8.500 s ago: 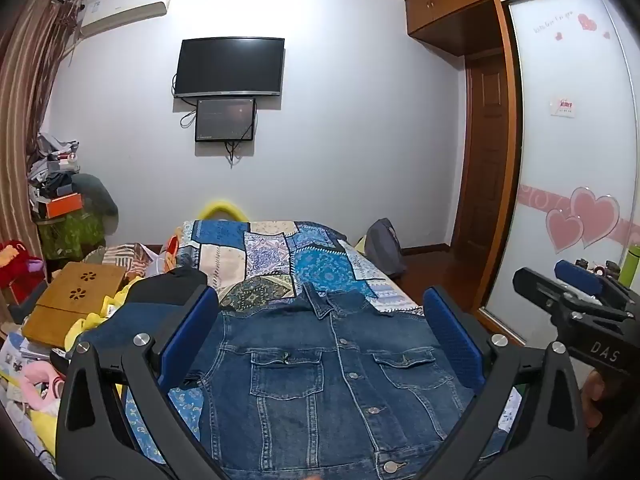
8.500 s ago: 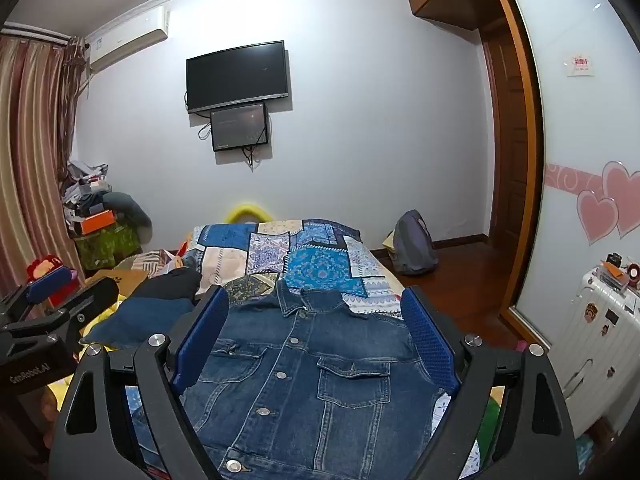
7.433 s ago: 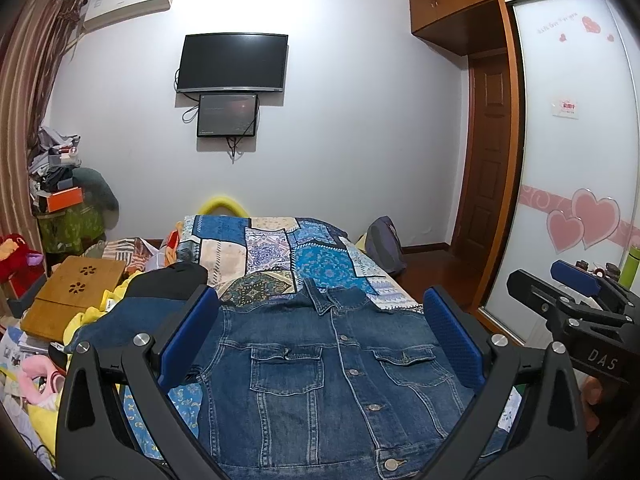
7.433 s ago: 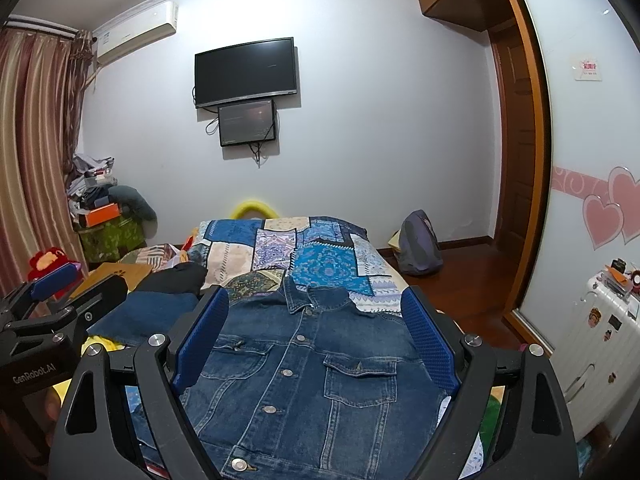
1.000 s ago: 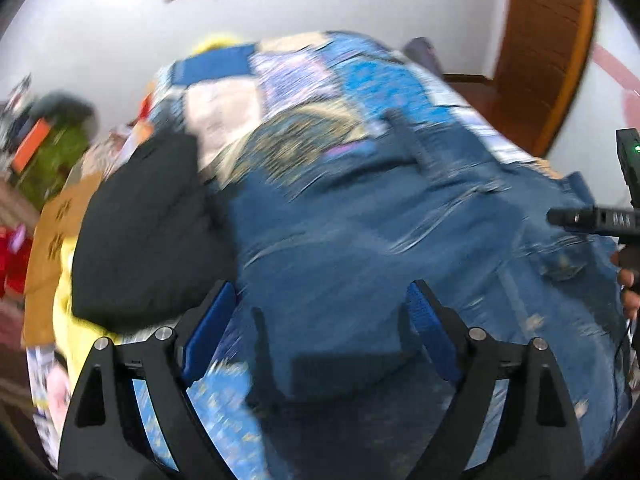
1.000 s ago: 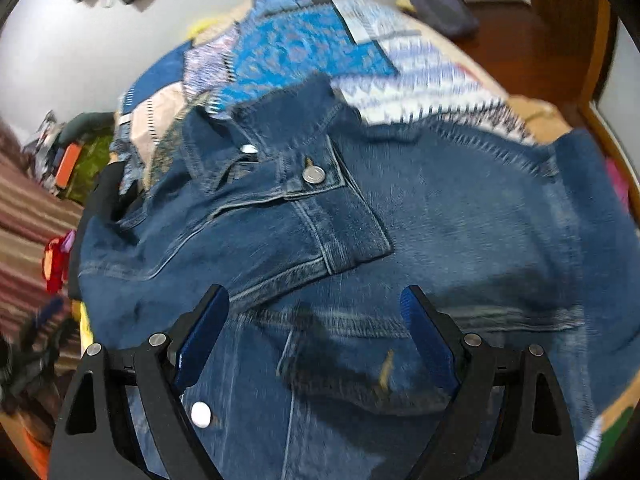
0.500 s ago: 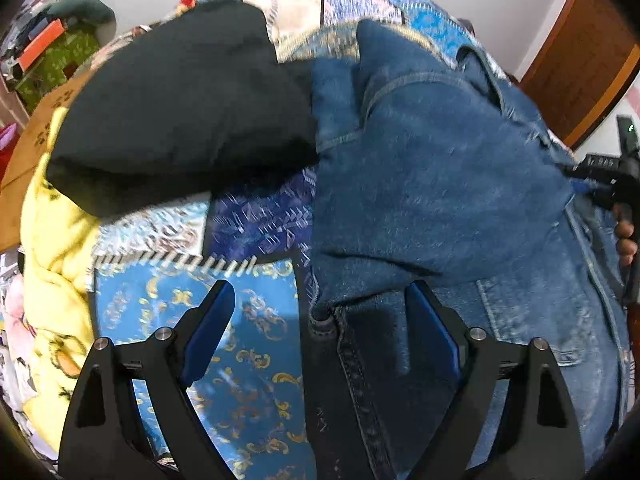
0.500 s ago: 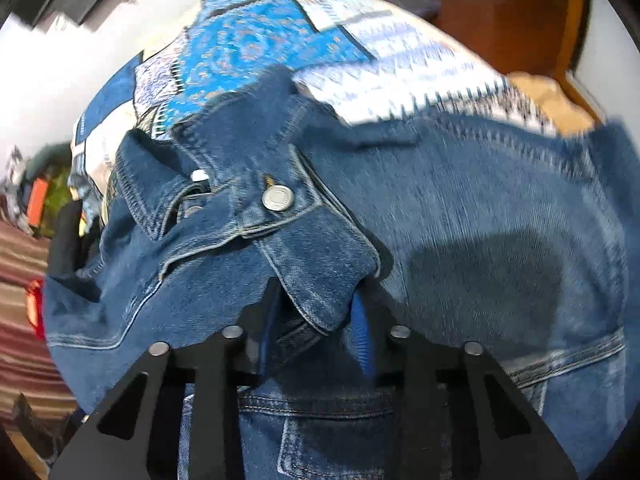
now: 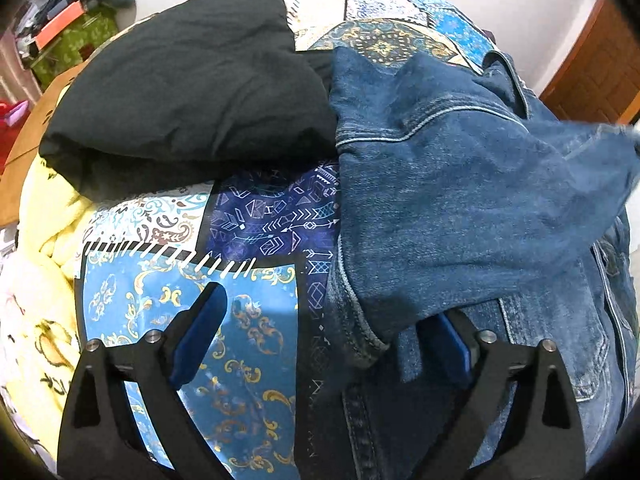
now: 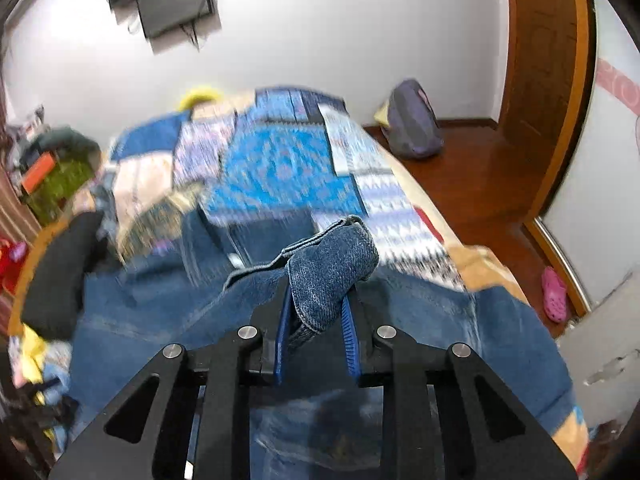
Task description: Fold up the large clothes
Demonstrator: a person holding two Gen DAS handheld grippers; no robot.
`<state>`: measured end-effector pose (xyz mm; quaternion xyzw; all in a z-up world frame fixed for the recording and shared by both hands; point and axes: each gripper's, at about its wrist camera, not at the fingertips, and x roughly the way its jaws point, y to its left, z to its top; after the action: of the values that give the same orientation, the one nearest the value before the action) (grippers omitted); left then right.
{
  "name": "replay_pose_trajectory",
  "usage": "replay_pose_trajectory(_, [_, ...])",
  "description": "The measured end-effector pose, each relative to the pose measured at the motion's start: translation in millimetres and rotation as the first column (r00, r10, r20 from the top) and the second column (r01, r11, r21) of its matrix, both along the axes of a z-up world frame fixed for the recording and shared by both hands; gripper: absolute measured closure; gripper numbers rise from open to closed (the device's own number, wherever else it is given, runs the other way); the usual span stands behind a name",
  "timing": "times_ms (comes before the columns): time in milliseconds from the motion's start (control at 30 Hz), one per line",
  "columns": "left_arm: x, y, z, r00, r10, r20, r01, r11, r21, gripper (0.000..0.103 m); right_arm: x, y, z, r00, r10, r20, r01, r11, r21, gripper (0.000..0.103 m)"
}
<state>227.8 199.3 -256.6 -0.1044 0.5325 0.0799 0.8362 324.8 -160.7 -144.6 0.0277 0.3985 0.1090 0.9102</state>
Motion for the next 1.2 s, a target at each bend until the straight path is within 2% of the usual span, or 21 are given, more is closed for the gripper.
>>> replay_pose_trajectory(67, [-1, 2, -2, 1.000, 0.022, -0.001, -0.022, 1.000, -0.003, 0.006, -2, -7, -20, 0.999, -0.007, -0.044, 0.006, 0.999, -0.034, 0.082])
replay_pose_trajectory(200, [-3, 6, -2, 0.998, 0.060, -0.002, -0.060, 0.998, 0.032, 0.006, -9, -25, -53, 0.990, -0.030, -0.139, 0.026, 0.999, -0.027, 0.082])
replay_pose_trajectory(400, [-3, 11, -5, 0.998, 0.070, -0.006, -0.070, 0.997, 0.039, 0.006, -13, -28, -77, 0.968, -0.020, -0.249, 0.008, 0.999, -0.048, 0.079])
replay_pose_trajectory(600, [-12, 8, -1, 0.998, 0.064, -0.016, -0.063, 0.996, 0.061, 0.006, -16, -41, -84, 0.947, -0.037, -0.318, 0.022, 0.998, -0.053, 0.055])
replay_pose_trajectory(700, [-18, 6, 7, 0.999, 0.042, -0.018, -0.041, 0.996, 0.081, 0.006, -19, -50, -77, 0.946, -0.018, -0.324, 0.006, 0.999, -0.035, 0.054])
replay_pose_trajectory(767, [-22, 4, 13, 1.000, 0.023, -0.013, -0.022, 0.996, 0.087, 0.006, -22, -53, -72, 0.947, -0.028, -0.319, 0.009, 0.998, -0.063, 0.054])
replay_pose_trajectory(867, [-26, -2, 31, 1.000, -0.007, 0.012, 0.006, 0.995, 0.098, 0.006, -29, -61, -55, 0.965, -0.044, -0.257, 0.014, 0.993, -0.117, 0.054])
replay_pose_trajectory(1067, [-20, -23, 80, 0.991, -0.074, 0.110, 0.058, 0.988, 0.144, 0.006, -42, -94, -16, 0.985, -0.093, -0.145, 0.076, 0.990, -0.120, 0.054])
replay_pose_trajectory(1200, [-10, -49, 117, 0.969, -0.140, 0.204, 0.108, 0.981, 0.160, 0.006, -50, -127, 1, 0.982, -0.158, -0.102, 0.149, 0.985, -0.088, 0.054])
